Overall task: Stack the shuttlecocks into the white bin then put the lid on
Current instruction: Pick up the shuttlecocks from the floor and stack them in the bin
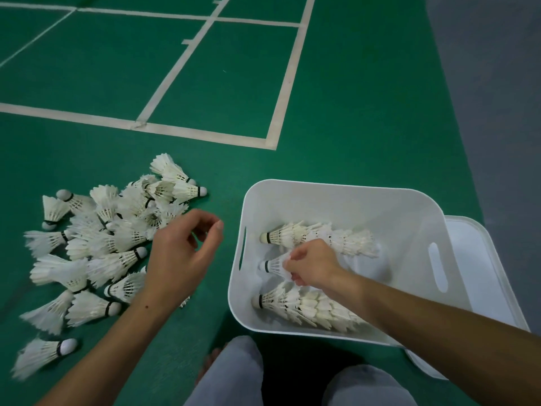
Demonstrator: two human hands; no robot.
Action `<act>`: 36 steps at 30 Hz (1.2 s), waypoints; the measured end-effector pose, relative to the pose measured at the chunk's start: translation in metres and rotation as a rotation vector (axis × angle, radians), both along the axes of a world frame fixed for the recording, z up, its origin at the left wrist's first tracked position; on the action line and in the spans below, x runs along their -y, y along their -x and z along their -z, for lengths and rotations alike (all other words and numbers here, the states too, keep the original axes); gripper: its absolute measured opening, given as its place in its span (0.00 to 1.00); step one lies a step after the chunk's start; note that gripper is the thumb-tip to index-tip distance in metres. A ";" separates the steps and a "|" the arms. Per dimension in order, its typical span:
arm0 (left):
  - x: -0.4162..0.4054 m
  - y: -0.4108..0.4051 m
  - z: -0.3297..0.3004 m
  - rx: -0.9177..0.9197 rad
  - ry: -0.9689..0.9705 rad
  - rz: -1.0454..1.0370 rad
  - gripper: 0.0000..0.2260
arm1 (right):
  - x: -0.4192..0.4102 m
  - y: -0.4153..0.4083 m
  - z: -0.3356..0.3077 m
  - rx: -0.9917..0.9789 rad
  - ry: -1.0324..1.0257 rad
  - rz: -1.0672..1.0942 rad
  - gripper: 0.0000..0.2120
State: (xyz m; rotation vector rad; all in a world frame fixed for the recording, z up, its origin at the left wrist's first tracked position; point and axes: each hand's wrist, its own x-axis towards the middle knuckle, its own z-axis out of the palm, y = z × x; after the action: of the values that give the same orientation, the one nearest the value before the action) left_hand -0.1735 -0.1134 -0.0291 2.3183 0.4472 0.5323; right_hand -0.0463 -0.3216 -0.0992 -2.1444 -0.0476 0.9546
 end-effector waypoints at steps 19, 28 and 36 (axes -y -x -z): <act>-0.059 0.142 0.066 -0.408 0.096 -0.362 0.11 | -0.021 0.037 -0.128 0.664 -0.286 -0.341 0.05; -0.109 0.146 0.064 -0.447 -0.174 -0.266 0.23 | -0.116 0.139 -0.102 0.078 -0.376 -0.337 0.04; -0.116 0.099 0.081 -0.824 -0.442 0.027 0.49 | -0.148 0.160 -0.018 0.006 -0.211 -0.211 0.16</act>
State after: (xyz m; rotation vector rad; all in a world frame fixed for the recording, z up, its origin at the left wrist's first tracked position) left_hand -0.2721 0.0023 -0.1099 2.9063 0.7243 -0.4244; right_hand -0.2064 -0.1739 -0.0815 -1.9736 -0.3684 1.0145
